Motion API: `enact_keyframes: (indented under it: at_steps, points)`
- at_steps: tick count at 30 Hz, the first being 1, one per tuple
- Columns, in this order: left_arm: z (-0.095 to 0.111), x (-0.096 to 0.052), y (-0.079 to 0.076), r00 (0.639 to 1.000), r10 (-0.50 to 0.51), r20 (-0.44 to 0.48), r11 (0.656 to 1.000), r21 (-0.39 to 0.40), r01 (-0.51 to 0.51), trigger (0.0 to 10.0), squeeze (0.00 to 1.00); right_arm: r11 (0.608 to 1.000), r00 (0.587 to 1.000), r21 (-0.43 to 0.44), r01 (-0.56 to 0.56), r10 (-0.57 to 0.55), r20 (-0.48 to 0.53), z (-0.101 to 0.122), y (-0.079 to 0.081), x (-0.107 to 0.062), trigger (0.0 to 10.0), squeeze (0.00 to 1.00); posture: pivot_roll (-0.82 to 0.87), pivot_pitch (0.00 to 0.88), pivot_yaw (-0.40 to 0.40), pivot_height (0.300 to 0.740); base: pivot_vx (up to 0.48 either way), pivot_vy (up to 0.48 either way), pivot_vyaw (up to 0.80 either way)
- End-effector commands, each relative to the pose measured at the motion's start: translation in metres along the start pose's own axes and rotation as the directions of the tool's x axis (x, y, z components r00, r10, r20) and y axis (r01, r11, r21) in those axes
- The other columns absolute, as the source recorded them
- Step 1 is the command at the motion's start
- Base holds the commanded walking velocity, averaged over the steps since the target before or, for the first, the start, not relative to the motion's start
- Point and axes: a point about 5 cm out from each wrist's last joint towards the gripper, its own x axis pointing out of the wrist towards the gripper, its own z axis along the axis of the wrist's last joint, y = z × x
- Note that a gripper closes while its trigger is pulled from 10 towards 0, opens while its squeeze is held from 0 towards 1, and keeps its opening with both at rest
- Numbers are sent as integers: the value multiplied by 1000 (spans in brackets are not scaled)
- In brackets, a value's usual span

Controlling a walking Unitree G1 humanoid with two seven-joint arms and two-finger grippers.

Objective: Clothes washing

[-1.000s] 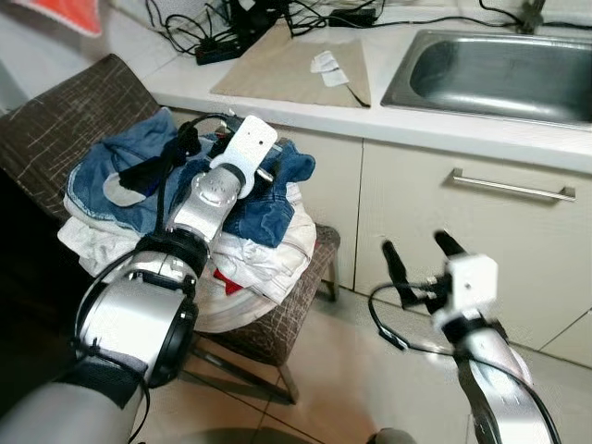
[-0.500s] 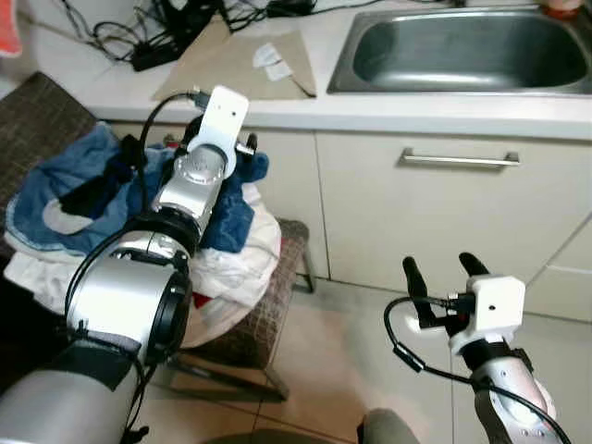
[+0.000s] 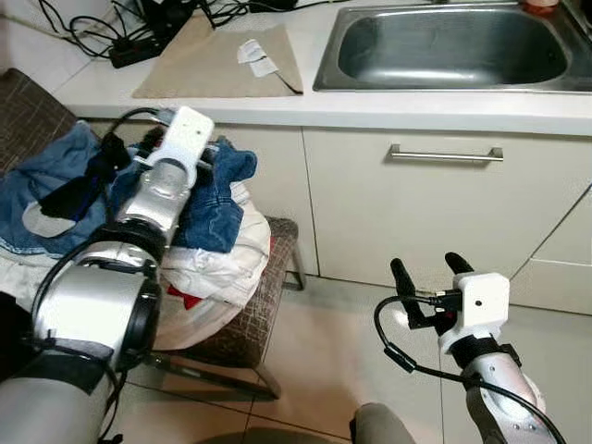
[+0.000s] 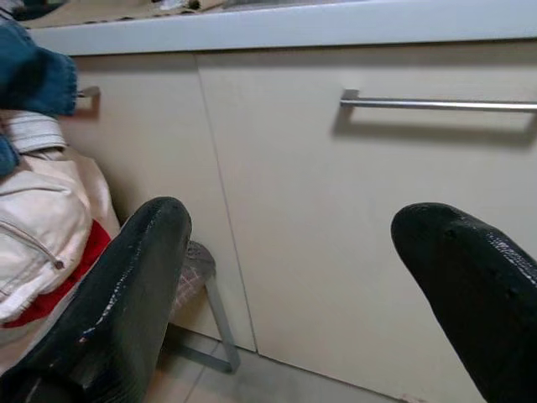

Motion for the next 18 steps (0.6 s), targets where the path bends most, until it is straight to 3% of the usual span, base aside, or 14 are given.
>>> enact_keyframes:
  at_steps: [1, 5, 9, 10, 13, 14, 17, 18]
  points:
    - [-18, -2, 8, 998, 24, -66, 1000, -5, -25, 10000, 0, 1000, 1000, 19, -26, 26, -7, -1, 4, 3, 10000, 0, -489, 42, 168, 740, 0, 0, 0]
    - [-38, -5, 3, 990, -12, -141, 999, 37, 17, 10000, 0, 999, 999, 17, -39, 40, -17, -2, 3, 5, 10000, 0, -481, 40, 158, 740, 0, 0, 0]
    - [-52, -10, -16, 977, -86, -196, 995, 38, 95, 10000, 0, 998, 997, 9, -67, 68, -30, -2, 4, 5, 10000, 0, -483, 49, 138, 740, 0, 0, 0]
    - [-53, -11, -26, 971, -124, -206, 992, 2, 127, 10000, 0, 997, 997, 6, -72, 72, -35, -2, 4, 3, 10000, 0, -488, 59, 129, 740, 0, 0, 0]
    - [-52, -12, -36, 965, -161, -205, 986, -85, 146, 10000, 0, 997, 997, 5, -71, 71, -42, -3, 3, 0, 10000, 0, -492, 66, 126, 740, 0, 0, 0]
    - [-51, -13, -40, 962, -183, -202, 976, -156, 153, 10000, 0, 998, 996, 3, -70, 70, -48, -4, 2, -1, 10000, 0, -498, 71, 127, 740, 0, 0, 0]
    - [-51, -13, -43, 958, -200, -205, 968, -191, 161, 10000, 0, 998, 996, 2, -67, 67, -52, -4, 2, -2, 10000, 0, -504, 78, 126, 740, 0, 0, 0]
    - [-54, -14, -45, 956, -200, -215, 971, -170, 165, 10000, 0, 998, 996, 2, -67, 67, -54, -4, 2, -2, 10000, 0, -504, 78, 126, 740, 0, 0, 0]
